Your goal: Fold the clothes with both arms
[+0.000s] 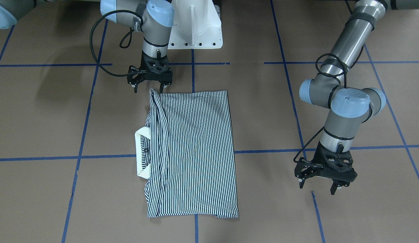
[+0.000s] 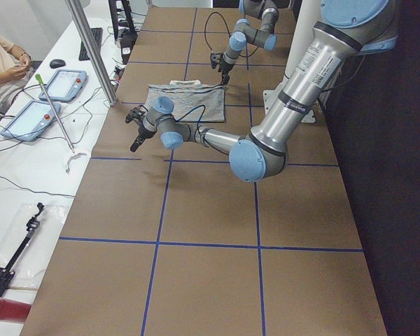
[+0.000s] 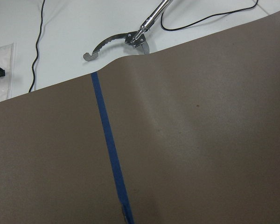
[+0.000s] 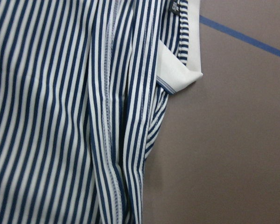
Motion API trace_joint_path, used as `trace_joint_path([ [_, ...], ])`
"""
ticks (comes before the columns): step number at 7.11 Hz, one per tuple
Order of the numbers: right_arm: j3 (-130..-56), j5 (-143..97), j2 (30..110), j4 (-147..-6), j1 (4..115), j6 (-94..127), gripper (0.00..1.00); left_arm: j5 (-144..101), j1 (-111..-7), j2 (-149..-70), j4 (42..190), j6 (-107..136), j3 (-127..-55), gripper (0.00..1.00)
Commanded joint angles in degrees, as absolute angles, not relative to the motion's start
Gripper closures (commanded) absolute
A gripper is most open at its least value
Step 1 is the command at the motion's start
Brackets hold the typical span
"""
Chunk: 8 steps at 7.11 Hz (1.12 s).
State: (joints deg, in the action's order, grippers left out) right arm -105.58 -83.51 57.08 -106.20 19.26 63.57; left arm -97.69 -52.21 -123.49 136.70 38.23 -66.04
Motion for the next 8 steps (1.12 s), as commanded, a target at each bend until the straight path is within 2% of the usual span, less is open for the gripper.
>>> trace_joint_path([
  [1,-103.03,-83.58,54.77,-104.77,19.60,63.81,0.30,-97.73,-52.21,-123.23,136.67,38.23,-66.01,0.00],
  [4,-100.90,-83.67,53.35,-105.29,18.29,62.75,0.57,-97.73,-52.21,-123.13,136.67,38.23,-65.92,0.00],
  [8,-99.59,-83.41,53.70,-105.29,17.58,62.32,0.60,-97.73,-52.21,-123.13,136.67,38.23,-65.92,0.00],
])
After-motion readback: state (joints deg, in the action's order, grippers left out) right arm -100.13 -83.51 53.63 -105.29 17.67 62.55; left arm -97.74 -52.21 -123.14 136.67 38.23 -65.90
